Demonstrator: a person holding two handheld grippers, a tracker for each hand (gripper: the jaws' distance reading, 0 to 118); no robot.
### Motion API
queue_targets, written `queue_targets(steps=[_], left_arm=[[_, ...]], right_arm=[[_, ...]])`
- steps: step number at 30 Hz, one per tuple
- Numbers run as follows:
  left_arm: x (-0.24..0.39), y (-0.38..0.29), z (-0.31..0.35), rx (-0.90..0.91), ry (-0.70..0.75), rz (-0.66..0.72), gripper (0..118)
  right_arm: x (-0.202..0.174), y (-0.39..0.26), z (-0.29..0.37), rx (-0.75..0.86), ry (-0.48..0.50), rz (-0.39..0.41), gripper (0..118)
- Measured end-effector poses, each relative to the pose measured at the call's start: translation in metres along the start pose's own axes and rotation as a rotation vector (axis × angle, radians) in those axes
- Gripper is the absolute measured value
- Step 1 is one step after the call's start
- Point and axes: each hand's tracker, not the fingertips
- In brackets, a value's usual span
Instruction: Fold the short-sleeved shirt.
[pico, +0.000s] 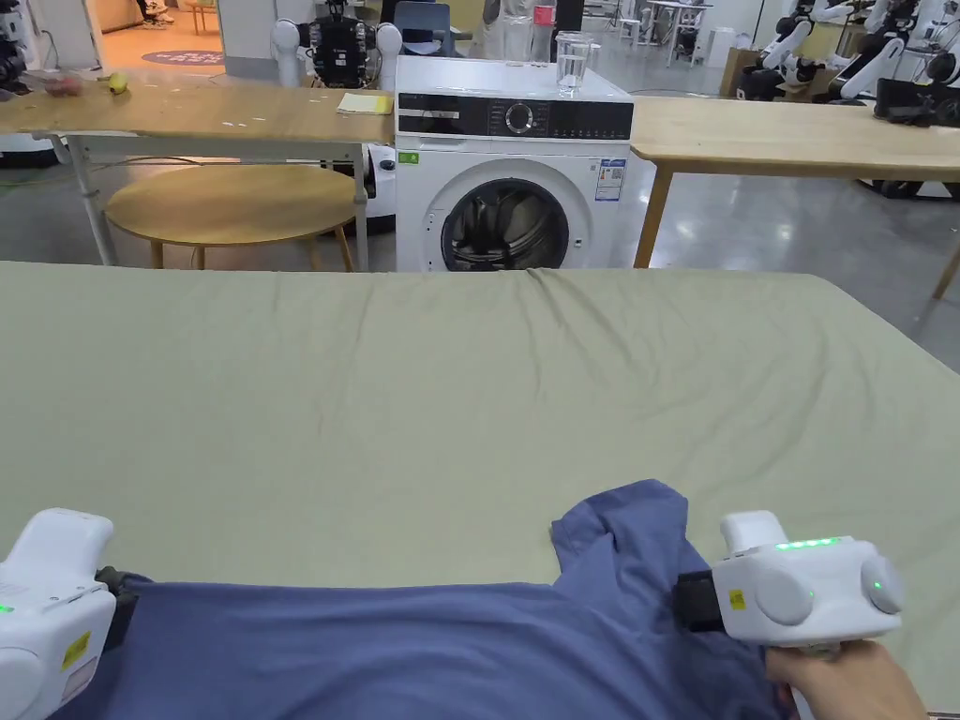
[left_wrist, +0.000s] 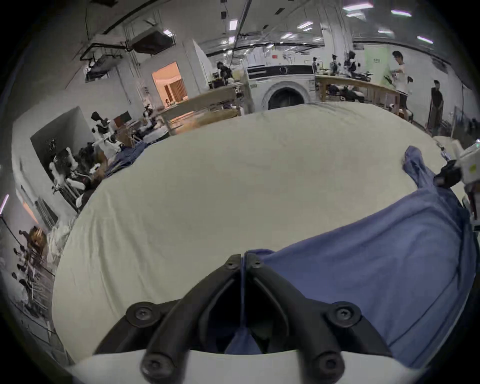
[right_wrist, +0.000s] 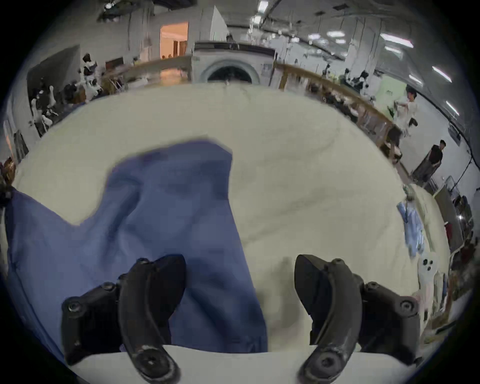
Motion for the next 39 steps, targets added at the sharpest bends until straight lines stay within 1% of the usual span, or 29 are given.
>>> queue_targets(steps=[1, 2, 3, 4, 5, 6, 8, 10, 11, 12, 13, 15, 17, 18, 19, 22, 24, 26, 27, 28, 30, 32, 33, 34, 35, 36, 37, 38, 39], left_arm=[[-0.001, -0.002, 0.002, 0.002, 0.003, 0.002, 0], [-0.007, -0.002, 0.0, 0.002, 0.0, 0.01, 0], [-0.009, -0.002, -0.001, -0.001, -0.007, 0.023, 0], [-0.01, -0.003, -0.001, -0.003, -0.01, 0.034, 0], [-0.011, -0.004, -0.001, -0.003, -0.009, 0.038, 0], [-0.013, -0.003, -0.001, -0.005, -0.008, 0.043, 0], [-0.014, -0.005, 0.004, 0.0, -0.014, 0.06, 0], [-0.019, -0.006, 0.018, 0.018, -0.046, 0.119, 0], [-0.022, -0.008, 0.03, 0.041, -0.057, 0.137, 0], [-0.025, -0.01, 0.042, 0.058, -0.06, 0.138, 0], [-0.027, -0.014, 0.058, 0.086, -0.061, 0.143, 0], [-0.033, -0.02, 0.09, 0.135, -0.082, 0.172, 0], [-0.041, -0.033, 0.125, 0.194, -0.131, 0.237, 0], [-0.042, -0.04, 0.142, 0.212, -0.143, 0.237, 0], [-0.044, -0.049, 0.157, 0.216, -0.136, 0.226, 0], [-0.048, -0.083, 0.193, 0.228, -0.133, 0.221, 0], [-0.051, -0.112, 0.199, 0.184, -0.168, 0.264, 0], [-0.057, -0.147, 0.19, 0.112, -0.183, 0.283, 0], [-0.058, -0.164, 0.181, 0.07, -0.148, 0.267, 0], [-0.057, -0.177, 0.176, 0.042, -0.144, 0.267, 0], [-0.054, -0.196, 0.169, 0.005, -0.15, 0.284, 0], [-0.053, -0.203, 0.166, 0.0, -0.143, 0.308, 0], [-0.053, -0.203, 0.167, 0.004, -0.133, 0.313, 16], [-0.044, -0.197, 0.174, 0.02, -0.098, 0.318, 38], [-0.039, -0.19, 0.18, 0.037, -0.087, 0.311, 64], [-0.034, -0.18, 0.186, 0.088, -0.078, 0.294, 90], [-0.027, -0.168, 0.193, 0.149, -0.066, 0.273, 99], [-0.012, -0.152, 0.204, 0.208, -0.05, 0.254, 101], [0.0, -0.134, 0.21, 0.261, -0.036, 0.24, 101]], right_arm=[[0.002, -0.003, 0.006, 0.069, -0.002, -0.045, 86], [0.002, -0.001, 0.013, 0.058, 0.001, -0.045, 80], [0.001, 0.0, 0.018, 0.041, 0.033, -0.072, 57], [-0.004, -0.001, 0.027, 0.056, 0.023, -0.047, 25], [-0.009, -0.003, 0.032, 0.092, 0.01, 0.011, 0], [-0.01, -0.005, 0.035, 0.103, -0.012, 0.043, 0], [-0.016, -0.008, 0.044, 0.049, 0.077, 0.061, 0], [-0.019, -0.014, 0.068, 0.134, 0.023, 0.098, 0], [-0.017, -0.018, 0.086, 0.185, 0.031, 0.087, 0], [-0.018, -0.024, 0.106, 0.225, 0.073, 0.061, 0], [-0.016, -0.03, 0.127, 0.267, 0.093, 0.049, 0], [-0.011, -0.046, 0.167, 0.363, 0.074, 0.046, 0], [-0.006, -0.07, 0.211, 0.45, 0.099, 0.03, 0], [-0.002, -0.082, 0.229, 0.487, 0.122, 0.028, 0], [0.001, -0.096, 0.245, 0.514, 0.118, 0.028, 0], [0.005, -0.143, 0.272, 0.521, 0.094, 0.042, 0], [0.006, -0.174, 0.271, 0.496, 0.079, 0.036, 0], [0.006, -0.209, 0.261, 0.426, 0.074, 0.001, 0], [0.005, -0.225, 0.253, 0.401, 0.088, -0.018, 0], [0.005, -0.237, 0.245, 0.37, 0.093, -0.027, 0], [-0.001, -0.256, 0.23, 0.3, 0.076, -0.018, 0], [-0.002, -0.264, 0.224, 0.293, 0.084, -0.028, 0], [-0.003, -0.263, 0.224, 0.286, 0.089, -0.024, 0], [-0.006, -0.26, 0.227, 0.284, 0.088, -0.013, 6], [-0.013, -0.255, 0.235, 0.31, 0.072, 0.007, 23], [-0.014, -0.247, 0.245, 0.363, 0.071, 0.025, 61], [-0.021, -0.238, 0.254, 0.407, 0.096, 0.034, 87], [-0.03, -0.227, 0.262, 0.456, 0.119, 0.04, 102], [-0.041, -0.216, 0.272, 0.522, 0.147, 0.042, 105]])
